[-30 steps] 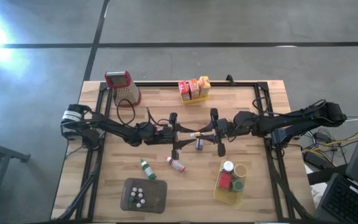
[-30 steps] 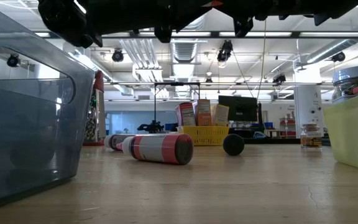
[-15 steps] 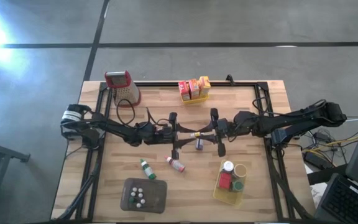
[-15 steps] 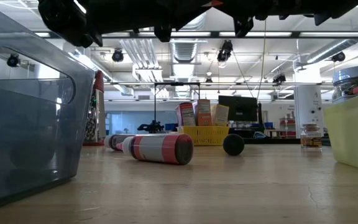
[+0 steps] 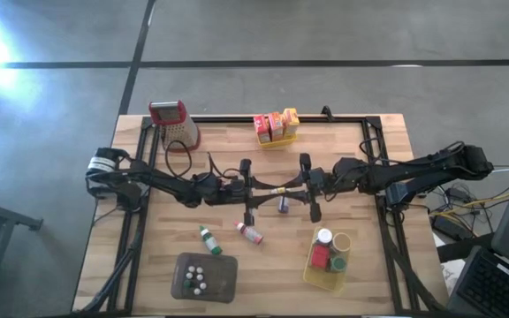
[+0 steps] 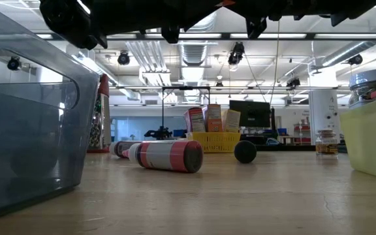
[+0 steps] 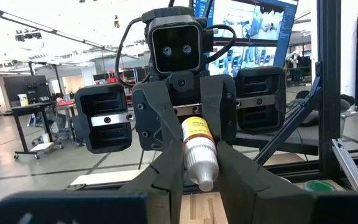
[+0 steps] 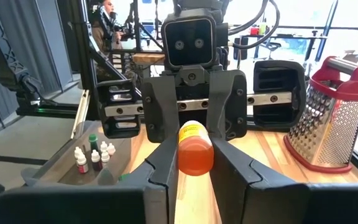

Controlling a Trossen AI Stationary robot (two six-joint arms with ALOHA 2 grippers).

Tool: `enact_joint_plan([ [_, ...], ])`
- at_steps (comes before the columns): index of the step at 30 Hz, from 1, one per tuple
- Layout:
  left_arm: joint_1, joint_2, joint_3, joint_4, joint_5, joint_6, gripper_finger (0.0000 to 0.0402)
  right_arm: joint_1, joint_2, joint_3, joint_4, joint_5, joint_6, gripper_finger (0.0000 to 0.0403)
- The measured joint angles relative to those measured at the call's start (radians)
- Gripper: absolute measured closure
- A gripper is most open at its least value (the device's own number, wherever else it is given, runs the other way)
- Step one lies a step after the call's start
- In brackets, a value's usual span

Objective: Pick & Place Kitchen Items
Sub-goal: Put the orange food coloring bottle into the black bin

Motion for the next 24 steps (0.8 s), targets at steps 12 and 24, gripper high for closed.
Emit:
enact_joint_plan([
  [12,0.000,0.000,0.000,-0.004,0.001,-0.005,0.0317,0.000,-0.005,0.000,-0.009,-0.005,0.055,0.0246],
  [24,-0.009,-0.071,0.002,-0.167,0.022,-0.014,0.0317,0.000,-0.253,-0.003,-0.459,0.007,0.096,0.0176],
])
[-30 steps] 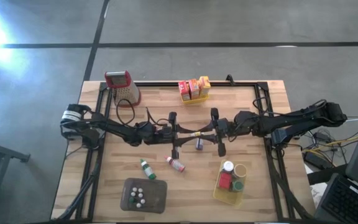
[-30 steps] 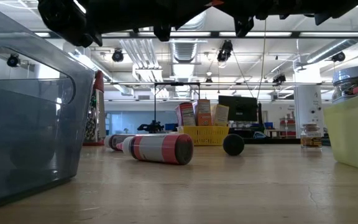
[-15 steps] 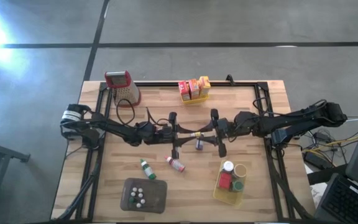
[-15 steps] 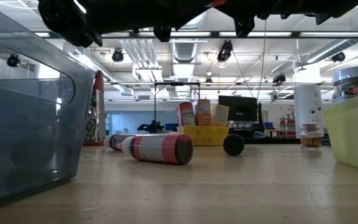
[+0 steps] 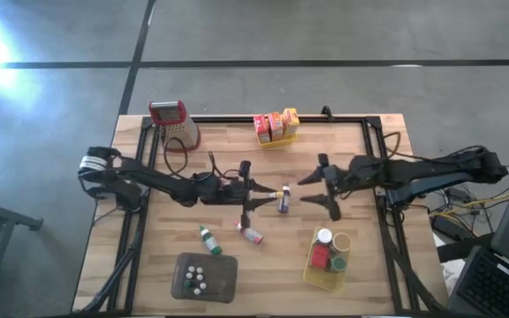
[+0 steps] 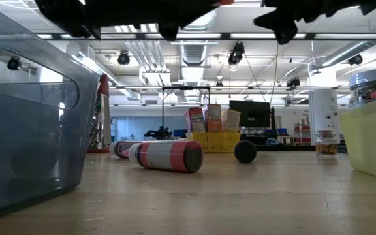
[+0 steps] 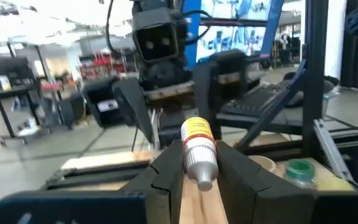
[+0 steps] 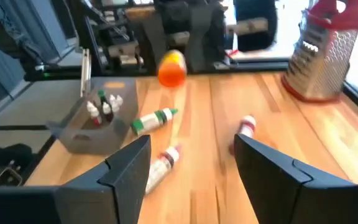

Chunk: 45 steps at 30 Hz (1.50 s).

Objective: Pick & Place Kitchen Items
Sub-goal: Put the orange food coloring bottle into the black bin

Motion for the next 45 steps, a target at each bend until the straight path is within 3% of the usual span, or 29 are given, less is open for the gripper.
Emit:
enact_joint_plan([
  [4,-0.007,-0.076,0.000,-0.158,0.000,-0.055,0.0317,-0.002,-0.129,-0.026,-0.126,0.015,0.013,0.0177],
  [8,-0.013,-0.145,-0.001,-0.359,-0.008,-0.120,0.0317,0.000,-0.263,-0.074,-0.252,0.108,0.043,0.0191],
  [16,-0.049,-0.296,-0.001,-0.660,-0.009,-0.230,0.0317,-0.001,-0.461,-0.177,-0.285,0.129,0.055,0.0219],
  [22,-0.098,-0.399,0.026,-0.873,-0.011,-0.324,0.0317,-0.001,-0.496,-0.181,-0.297,0.127,0.054,0.0237],
  [26,-0.162,-0.434,0.077,-1.018,-0.013,-0.304,0.0317,0.000,-0.500,-0.180,-0.297,0.124,0.054,0.0249],
  [35,-0.314,-0.418,0.179,-1.261,-0.066,-0.291,0.0317,-0.001,-0.562,-0.068,-0.543,0.117,0.054,0.0279],
  [40,-0.363,-0.394,0.208,-1.323,-0.066,-0.293,0.0317,-0.001,-0.578,-0.047,-0.547,0.119,0.054,0.0296],
  [45,-0.394,-0.368,0.236,-1.409,-0.064,-0.292,0.0318,-0.001,-0.558,-0.047,-0.502,0.309,0.132,0.0315],
])
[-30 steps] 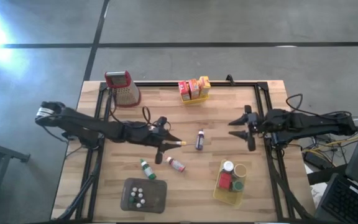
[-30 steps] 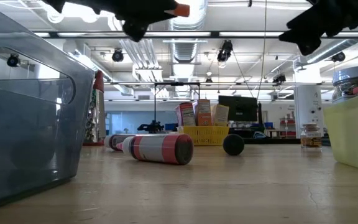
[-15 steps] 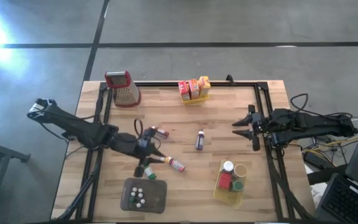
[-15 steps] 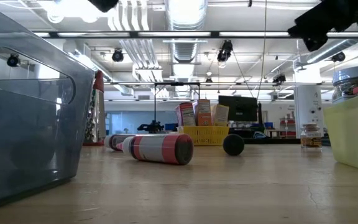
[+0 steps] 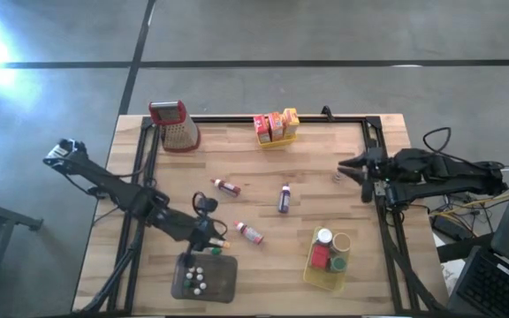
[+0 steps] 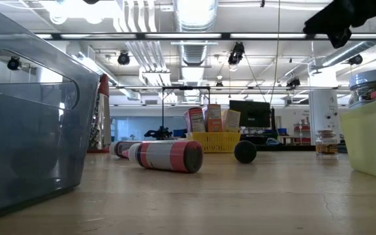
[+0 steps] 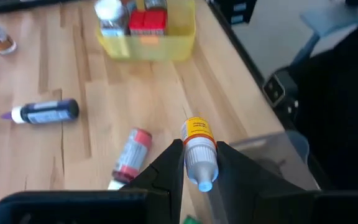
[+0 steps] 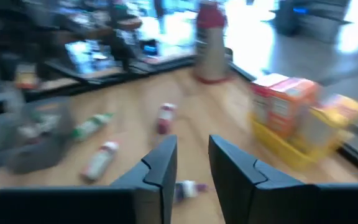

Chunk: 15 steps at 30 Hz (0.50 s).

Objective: Pick & Place Kitchen Items
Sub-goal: Put the orange food coloring bottle into the black bin

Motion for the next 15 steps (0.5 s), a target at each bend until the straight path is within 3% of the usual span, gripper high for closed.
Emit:
enact_joint_plan([
  [2,-0.011,0.014,0.019,-0.044,0.000,0.000,0.0318,0.000,0.007,-0.002,-0.007,0.050,0.000,0.0323],
  [15,-0.062,0.164,0.215,-0.265,0.023,0.040,0.0318,0.000,0.026,-0.004,-0.003,0.054,0.001,0.0361],
])
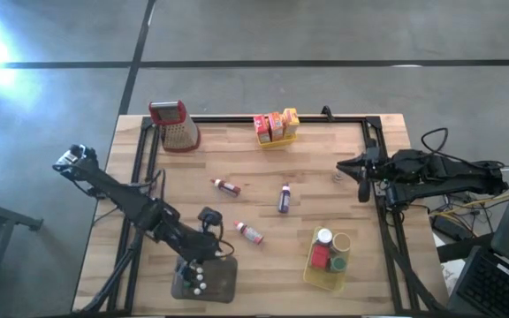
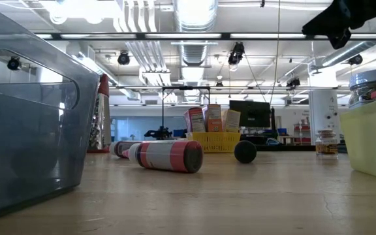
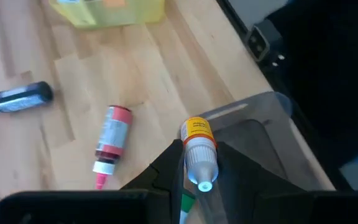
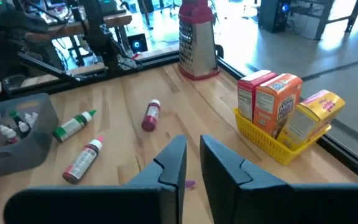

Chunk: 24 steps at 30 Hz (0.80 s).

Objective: Pick & Place Kitchen Items
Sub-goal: Put the orange food coloring bottle into the black bin

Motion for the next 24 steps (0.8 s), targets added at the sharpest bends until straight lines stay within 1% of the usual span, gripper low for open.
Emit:
enact_joint_plan([
  [3,-0.009,0.059,0.072,-0.081,0.021,-0.015,0.0318,0.000,0.002,0.000,0.000,-0.002,0.000,0.0364],
  [5,-0.017,0.102,0.125,-0.171,0.023,-0.040,0.0318,0.000,0.000,0.000,0.000,-0.001,0.000,0.0364],
  [8,-0.029,0.165,0.202,-0.285,0.024,-0.052,0.0318,0.000,0.000,0.000,0.000,-0.001,0.000,0.0361],
  [10,-0.036,0.208,0.239,-0.330,0.028,-0.053,0.0319,0.000,0.002,0.000,0.000,-0.002,0.000,0.0356],
  [14,-0.045,0.278,0.281,-0.340,0.061,-0.054,0.0319,0.000,0.000,0.000,0.000,-0.001,0.000,0.0344],
  [18,-0.053,0.327,0.296,-0.350,0.106,-0.072,0.0319,0.000,0.001,0.000,0.000,-0.001,0.000,0.0330],
  [24,-0.061,0.352,0.287,-0.359,0.148,-0.127,0.0319,0.000,0.000,0.000,-0.001,-0.001,0.000,0.0308],
])
